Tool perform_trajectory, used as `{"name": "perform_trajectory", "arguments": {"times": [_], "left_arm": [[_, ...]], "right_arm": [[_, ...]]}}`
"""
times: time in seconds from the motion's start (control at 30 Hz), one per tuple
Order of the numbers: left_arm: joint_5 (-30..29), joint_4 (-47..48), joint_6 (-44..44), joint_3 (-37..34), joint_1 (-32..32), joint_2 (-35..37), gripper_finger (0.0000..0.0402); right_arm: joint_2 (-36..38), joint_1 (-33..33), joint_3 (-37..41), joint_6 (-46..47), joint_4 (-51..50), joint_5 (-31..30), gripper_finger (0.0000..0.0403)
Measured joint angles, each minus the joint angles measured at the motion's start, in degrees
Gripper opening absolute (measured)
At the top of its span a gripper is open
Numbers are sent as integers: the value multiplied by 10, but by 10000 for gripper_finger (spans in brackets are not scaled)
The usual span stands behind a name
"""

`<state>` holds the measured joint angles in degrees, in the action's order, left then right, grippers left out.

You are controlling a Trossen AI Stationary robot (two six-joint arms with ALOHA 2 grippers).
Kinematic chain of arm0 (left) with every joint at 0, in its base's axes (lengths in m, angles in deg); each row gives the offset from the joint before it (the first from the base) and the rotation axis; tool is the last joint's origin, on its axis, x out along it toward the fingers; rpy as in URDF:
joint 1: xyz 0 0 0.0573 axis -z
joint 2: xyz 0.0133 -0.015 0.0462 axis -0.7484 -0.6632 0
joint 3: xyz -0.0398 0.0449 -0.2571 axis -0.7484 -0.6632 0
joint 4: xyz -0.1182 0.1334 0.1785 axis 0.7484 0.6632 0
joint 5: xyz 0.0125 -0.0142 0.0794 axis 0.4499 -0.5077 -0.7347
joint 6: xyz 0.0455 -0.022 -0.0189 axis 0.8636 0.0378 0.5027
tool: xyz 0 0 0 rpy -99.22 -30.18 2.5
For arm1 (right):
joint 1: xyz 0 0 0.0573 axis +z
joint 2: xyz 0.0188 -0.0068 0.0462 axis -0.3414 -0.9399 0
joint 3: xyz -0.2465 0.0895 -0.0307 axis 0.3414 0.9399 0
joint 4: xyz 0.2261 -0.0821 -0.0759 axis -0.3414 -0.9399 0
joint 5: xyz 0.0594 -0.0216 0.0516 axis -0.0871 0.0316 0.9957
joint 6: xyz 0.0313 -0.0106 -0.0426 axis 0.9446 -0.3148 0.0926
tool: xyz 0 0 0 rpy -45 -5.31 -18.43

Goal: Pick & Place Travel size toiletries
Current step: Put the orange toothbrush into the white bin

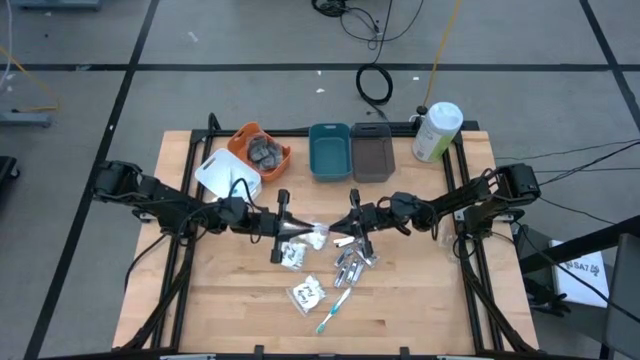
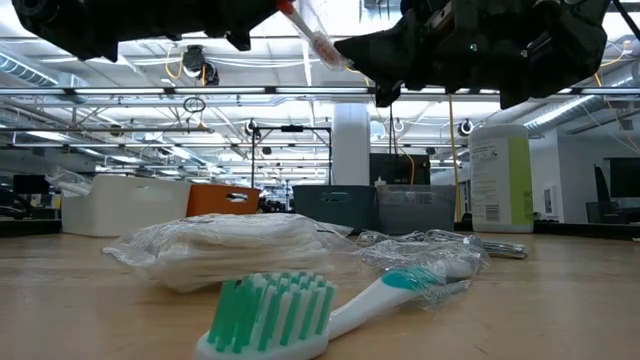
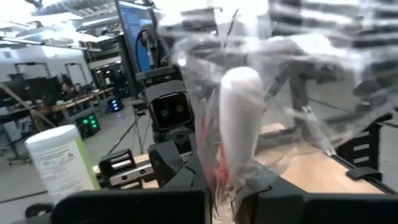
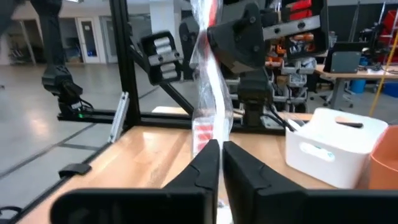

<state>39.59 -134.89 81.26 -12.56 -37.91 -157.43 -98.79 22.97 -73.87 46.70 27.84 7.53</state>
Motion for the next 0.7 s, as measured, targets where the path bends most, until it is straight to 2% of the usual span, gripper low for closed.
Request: {"name": "perform_trajectory", "arguments": {"times": [0.2, 0.3, 0.47, 0.6, 0.7], "left_arm": [[-5, 20, 6, 0, 0, 0, 7], [-28, 29, 6, 0, 0, 2, 15], [-55, 91, 3, 0, 0, 43, 8], [-102, 163, -13, -1, 2, 84, 14], [-160, 230, -27, 0, 11, 128, 15]], "right_arm": [[1, 0, 0, -8, -16, -1, 79], [21, -1, 0, -10, -49, -3, 117], [91, -11, 0, -10, -173, -10, 159], [157, -11, 0, -6, -296, -62, 169], [200, -11, 0, -6, -383, -110, 166]]}}
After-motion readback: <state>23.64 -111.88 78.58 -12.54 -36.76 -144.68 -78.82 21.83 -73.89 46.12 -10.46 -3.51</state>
